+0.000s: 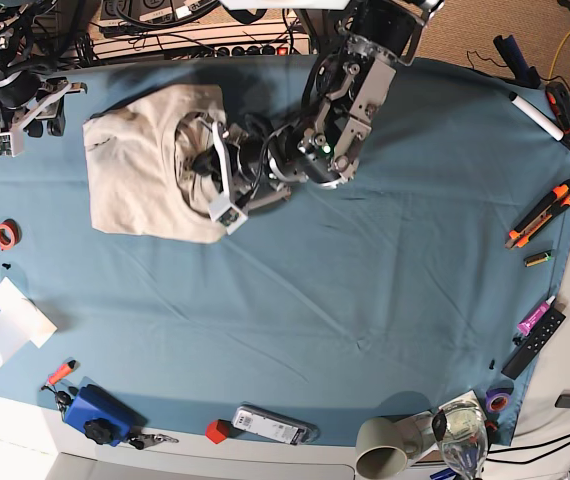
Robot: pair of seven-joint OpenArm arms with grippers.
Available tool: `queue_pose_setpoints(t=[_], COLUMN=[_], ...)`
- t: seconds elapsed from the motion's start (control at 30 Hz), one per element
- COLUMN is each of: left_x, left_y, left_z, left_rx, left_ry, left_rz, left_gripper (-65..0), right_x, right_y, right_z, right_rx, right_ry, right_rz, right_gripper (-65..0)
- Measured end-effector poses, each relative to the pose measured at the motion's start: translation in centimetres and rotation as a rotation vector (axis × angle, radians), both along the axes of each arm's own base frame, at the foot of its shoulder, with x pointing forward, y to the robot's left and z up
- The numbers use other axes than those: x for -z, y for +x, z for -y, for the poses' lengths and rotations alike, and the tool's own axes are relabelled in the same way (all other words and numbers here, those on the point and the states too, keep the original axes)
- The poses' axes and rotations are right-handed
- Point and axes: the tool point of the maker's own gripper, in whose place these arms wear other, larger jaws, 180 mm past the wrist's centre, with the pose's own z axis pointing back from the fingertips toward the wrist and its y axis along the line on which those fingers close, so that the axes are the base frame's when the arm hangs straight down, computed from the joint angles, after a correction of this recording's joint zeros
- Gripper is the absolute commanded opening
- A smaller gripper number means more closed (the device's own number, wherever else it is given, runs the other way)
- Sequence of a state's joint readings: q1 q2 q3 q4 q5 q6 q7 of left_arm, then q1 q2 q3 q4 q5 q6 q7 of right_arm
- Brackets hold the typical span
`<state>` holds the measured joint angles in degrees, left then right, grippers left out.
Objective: Fold the T-shirt properly
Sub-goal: 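Pull the grasped shirt edge with the left gripper to straighten the bundle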
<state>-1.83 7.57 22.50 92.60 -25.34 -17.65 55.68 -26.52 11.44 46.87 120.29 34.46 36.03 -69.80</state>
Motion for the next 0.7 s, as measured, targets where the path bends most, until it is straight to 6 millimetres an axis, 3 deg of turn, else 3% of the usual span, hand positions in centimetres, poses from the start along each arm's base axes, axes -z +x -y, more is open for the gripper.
queue_pose_setpoints(t=[0.3,0.47,0.7], left_x=[0.5,0.3,-1.7], left_y=[-0.4,-0.6,-0.4], left_z=[-0.2,-0.1,0.2], left_rx=[0.018,0.024,0.025], left_ry=[0.03,0.016,-0.034], left_rz=[-0.023,-0.029,0.001], left_gripper=[-65.0,-40.6,-38.3], right_x=[-0.1,-0.1,-0.2], right_y=[0.1,0.2,0.2], right_z=[0.0,-0.3,-0.2], right_rx=[-0.001,-0.035,-0.029], right_ry=[0.0,-0.009,-0.007], right_rz=[0.007,0.008,0.012], right_gripper=[-43.1,-43.1,-43.1])
